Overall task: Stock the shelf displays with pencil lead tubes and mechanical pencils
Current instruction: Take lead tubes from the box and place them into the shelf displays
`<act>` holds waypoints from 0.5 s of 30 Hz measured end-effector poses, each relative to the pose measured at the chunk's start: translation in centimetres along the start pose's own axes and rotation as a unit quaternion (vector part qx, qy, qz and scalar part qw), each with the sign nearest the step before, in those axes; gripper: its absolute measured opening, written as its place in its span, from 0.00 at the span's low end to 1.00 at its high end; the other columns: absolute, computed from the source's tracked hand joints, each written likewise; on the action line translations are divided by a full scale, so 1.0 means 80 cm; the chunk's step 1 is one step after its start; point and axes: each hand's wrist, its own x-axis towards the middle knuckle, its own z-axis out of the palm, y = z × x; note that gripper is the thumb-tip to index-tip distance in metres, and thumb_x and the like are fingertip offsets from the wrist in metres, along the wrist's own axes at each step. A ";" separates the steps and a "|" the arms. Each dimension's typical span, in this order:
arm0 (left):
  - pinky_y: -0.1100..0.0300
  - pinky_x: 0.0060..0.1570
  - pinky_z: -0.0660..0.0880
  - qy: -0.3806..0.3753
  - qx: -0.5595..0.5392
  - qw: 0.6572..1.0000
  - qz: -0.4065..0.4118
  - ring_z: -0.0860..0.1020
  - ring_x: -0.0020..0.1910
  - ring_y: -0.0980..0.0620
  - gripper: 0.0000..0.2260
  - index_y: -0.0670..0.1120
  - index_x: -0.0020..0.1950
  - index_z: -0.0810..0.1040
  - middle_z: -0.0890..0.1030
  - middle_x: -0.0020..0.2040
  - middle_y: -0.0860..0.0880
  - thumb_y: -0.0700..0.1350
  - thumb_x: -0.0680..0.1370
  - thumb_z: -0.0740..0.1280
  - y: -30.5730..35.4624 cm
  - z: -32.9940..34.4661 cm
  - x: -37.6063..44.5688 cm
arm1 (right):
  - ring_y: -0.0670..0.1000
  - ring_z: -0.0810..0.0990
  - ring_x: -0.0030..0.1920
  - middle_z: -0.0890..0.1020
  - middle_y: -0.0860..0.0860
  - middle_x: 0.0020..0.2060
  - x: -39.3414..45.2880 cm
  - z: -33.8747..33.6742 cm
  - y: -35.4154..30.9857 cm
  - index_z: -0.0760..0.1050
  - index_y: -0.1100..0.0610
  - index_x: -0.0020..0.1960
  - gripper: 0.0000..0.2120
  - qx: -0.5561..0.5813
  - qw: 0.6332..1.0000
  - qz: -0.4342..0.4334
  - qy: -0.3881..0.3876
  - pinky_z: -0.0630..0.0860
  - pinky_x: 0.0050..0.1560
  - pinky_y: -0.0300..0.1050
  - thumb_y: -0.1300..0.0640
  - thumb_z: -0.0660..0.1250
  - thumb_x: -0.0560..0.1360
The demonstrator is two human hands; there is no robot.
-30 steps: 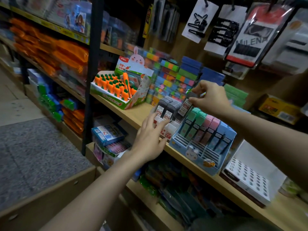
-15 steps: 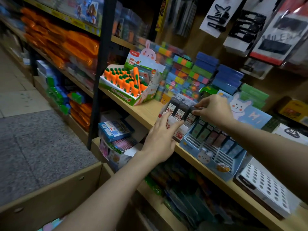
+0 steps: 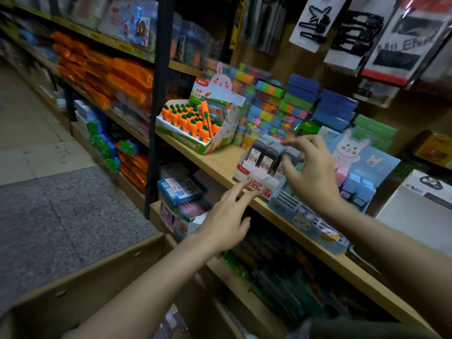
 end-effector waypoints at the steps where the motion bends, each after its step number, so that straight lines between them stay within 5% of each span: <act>1: 0.53 0.69 0.65 -0.004 -0.011 1.000 -0.020 0.59 0.73 0.52 0.24 0.54 0.73 0.64 0.59 0.74 0.54 0.43 0.78 0.65 -0.006 -0.002 -0.014 | 0.41 0.72 0.47 0.73 0.47 0.51 -0.024 0.001 -0.011 0.76 0.52 0.57 0.11 0.034 0.999 -0.019 0.002 0.72 0.49 0.36 0.58 0.67 0.75; 4: 0.62 0.63 0.65 -0.025 -0.011 0.993 -0.114 0.70 0.64 0.50 0.18 0.48 0.66 0.73 0.73 0.64 0.49 0.41 0.77 0.66 -0.029 -0.010 -0.069 | 0.38 0.73 0.44 0.74 0.46 0.47 -0.108 0.021 -0.037 0.75 0.52 0.53 0.09 0.112 0.990 -0.058 -0.062 0.68 0.46 0.27 0.59 0.67 0.74; 8: 0.60 0.56 0.69 -0.081 0.005 0.953 -0.292 0.77 0.58 0.42 0.14 0.40 0.60 0.78 0.79 0.58 0.39 0.37 0.74 0.68 -0.067 -0.016 -0.172 | 0.44 0.77 0.38 0.80 0.50 0.41 -0.214 0.082 -0.047 0.80 0.57 0.48 0.07 0.160 0.955 -0.025 -0.248 0.75 0.43 0.40 0.64 0.70 0.72; 12: 0.56 0.62 0.69 -0.106 0.022 0.888 -0.447 0.73 0.64 0.41 0.19 0.41 0.65 0.74 0.75 0.62 0.39 0.38 0.74 0.68 -0.093 0.013 -0.275 | 0.47 0.78 0.38 0.82 0.50 0.37 -0.294 0.149 -0.049 0.81 0.57 0.49 0.06 0.132 0.897 0.084 -0.413 0.74 0.44 0.41 0.61 0.71 0.72; 15: 0.55 0.66 0.66 -0.087 -0.017 0.838 -0.538 0.69 0.67 0.40 0.22 0.43 0.68 0.71 0.69 0.66 0.38 0.38 0.74 0.68 -0.093 0.063 -0.327 | 0.55 0.81 0.53 0.84 0.55 0.49 -0.342 0.192 -0.052 0.80 0.57 0.55 0.10 0.090 0.812 0.147 -0.558 0.75 0.54 0.44 0.57 0.69 0.74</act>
